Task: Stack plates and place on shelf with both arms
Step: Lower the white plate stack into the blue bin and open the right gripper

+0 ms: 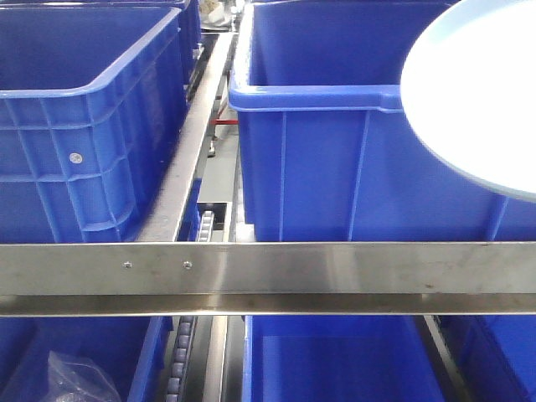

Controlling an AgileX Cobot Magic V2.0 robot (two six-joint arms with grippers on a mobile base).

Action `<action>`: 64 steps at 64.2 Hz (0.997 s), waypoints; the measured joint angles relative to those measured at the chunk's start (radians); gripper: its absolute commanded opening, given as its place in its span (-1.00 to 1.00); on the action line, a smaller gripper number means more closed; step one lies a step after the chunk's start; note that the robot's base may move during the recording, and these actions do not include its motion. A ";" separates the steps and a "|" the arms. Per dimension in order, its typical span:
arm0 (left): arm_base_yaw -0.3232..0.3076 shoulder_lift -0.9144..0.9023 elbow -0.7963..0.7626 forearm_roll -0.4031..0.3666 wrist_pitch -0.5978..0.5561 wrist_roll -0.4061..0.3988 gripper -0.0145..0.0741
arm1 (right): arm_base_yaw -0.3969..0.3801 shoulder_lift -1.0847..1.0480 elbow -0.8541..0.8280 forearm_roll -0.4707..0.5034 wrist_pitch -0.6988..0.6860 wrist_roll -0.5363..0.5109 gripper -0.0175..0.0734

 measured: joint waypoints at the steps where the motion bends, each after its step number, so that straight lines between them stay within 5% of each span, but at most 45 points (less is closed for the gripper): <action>1: 0.000 0.000 0.000 0.000 0.000 0.000 -0.48 | 0.000 0.000 0.000 0.000 0.000 0.000 -0.58; 64: 0.000 0.000 0.000 0.000 0.000 0.000 -0.48 | 0.000 0.000 0.000 0.004 -0.047 0.000 -0.58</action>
